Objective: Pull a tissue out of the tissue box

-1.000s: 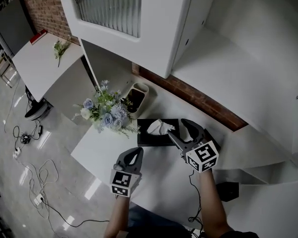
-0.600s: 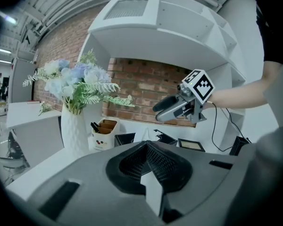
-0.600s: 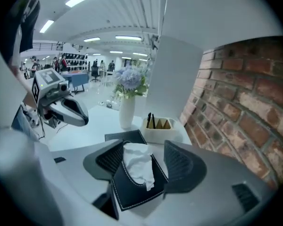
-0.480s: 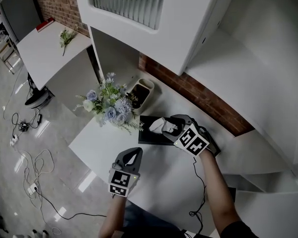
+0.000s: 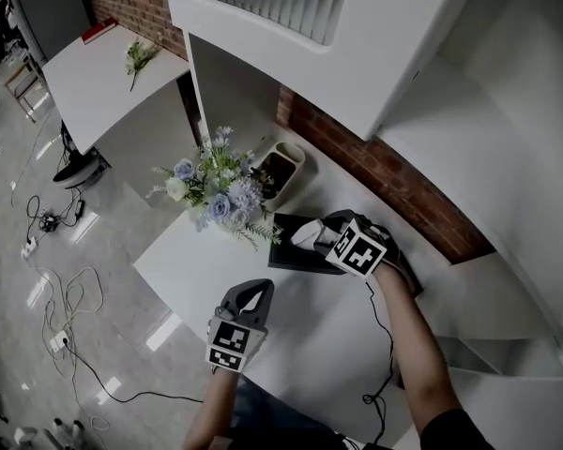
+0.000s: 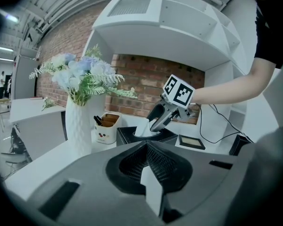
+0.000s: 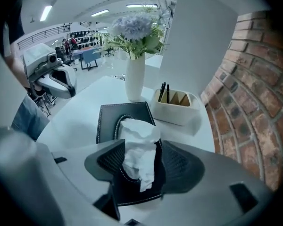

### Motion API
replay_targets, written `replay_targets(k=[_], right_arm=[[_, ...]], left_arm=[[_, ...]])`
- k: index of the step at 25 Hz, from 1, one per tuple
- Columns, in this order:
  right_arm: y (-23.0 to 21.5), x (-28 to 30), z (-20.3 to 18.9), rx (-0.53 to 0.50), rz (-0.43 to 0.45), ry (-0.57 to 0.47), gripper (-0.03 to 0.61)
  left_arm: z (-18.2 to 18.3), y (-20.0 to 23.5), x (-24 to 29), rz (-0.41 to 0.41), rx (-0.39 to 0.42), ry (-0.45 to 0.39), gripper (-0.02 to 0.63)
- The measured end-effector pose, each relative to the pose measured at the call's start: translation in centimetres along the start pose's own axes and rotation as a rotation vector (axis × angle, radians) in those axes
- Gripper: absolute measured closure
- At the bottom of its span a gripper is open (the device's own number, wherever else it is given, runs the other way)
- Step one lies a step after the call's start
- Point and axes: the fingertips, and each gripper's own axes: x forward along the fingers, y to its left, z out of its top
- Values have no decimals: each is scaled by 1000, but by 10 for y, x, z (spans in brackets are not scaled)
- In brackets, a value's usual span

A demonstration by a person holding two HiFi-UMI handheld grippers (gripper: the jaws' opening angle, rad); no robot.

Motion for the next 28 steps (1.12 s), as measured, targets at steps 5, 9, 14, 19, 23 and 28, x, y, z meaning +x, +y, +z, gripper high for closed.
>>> replay_targets(k=[5, 9, 14, 19, 23, 28], right_arm=[[8, 7, -3, -16, 19, 36, 390], [15, 8, -6, -38, 24, 48, 448], [16, 10, -10, -88, -24, 59, 575], [20, 11, -8, -97, -24, 56, 578], [20, 10, -7, -113, -40, 55, 578], [15, 0, 4, -108, -87, 12, 580]], left_arm=[[0, 5, -3, 9, -12, -2, 604], [1, 9, -3, 16, -6, 1, 604], [-1, 9, -1, 11, -15, -1, 604], [-2, 8, -2, 5, -15, 0, 604], [-3, 9, -4, 7, -16, -1, 604], [-5, 10, -6, 9, -22, 0, 604]])
